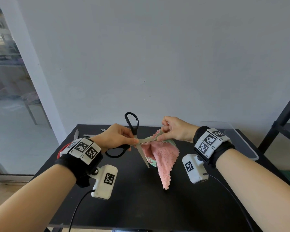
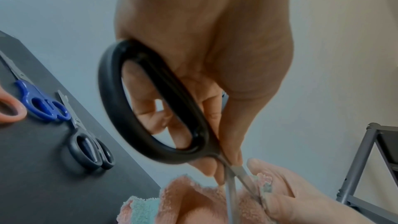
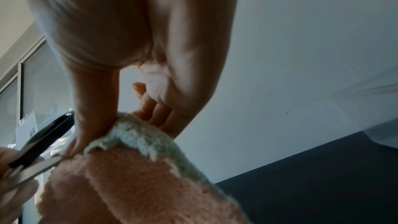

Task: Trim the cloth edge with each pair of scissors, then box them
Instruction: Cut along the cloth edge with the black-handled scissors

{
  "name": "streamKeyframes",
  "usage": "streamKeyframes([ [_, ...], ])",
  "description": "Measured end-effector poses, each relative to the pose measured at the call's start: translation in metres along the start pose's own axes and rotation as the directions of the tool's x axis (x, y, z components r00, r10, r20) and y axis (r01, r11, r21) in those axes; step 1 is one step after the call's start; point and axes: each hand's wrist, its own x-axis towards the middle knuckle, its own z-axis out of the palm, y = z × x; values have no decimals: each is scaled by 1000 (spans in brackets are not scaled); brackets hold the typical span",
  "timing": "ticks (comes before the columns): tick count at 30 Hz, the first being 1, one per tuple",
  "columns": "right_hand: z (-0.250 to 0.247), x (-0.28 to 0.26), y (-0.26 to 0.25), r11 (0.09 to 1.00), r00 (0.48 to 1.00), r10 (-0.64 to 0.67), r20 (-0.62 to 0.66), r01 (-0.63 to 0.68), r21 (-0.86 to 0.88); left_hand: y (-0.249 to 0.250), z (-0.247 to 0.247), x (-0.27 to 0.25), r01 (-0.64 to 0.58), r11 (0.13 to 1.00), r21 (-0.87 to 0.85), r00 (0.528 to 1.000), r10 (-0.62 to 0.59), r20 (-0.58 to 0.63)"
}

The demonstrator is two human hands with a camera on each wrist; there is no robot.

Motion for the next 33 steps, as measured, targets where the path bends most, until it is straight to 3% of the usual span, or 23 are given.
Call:
streamKeyframes([
  [7,-5,-5,1,999,1000,-4,-20,4,32,-4,1,-3,-6,999,-47,1000,5,-5],
  [12,-25,-18,6,999,985,40,-167,-34,42,-8,-12,-12,27,997,-67,998,-31,-59],
  [15,-23,-18,-4,999,981,27,-191,-23,23,-4,-12,-11,19,1000,-16,999,-19,-26],
  [22,0,-7,-28,995,997,-26,-70,19,-102,1,1,-2,8,989,149,997,-19,76],
  [33,38,4,-35,984,1000,10,26,-5,-176,8,6,2,-21,987,162,998,30,-56],
])
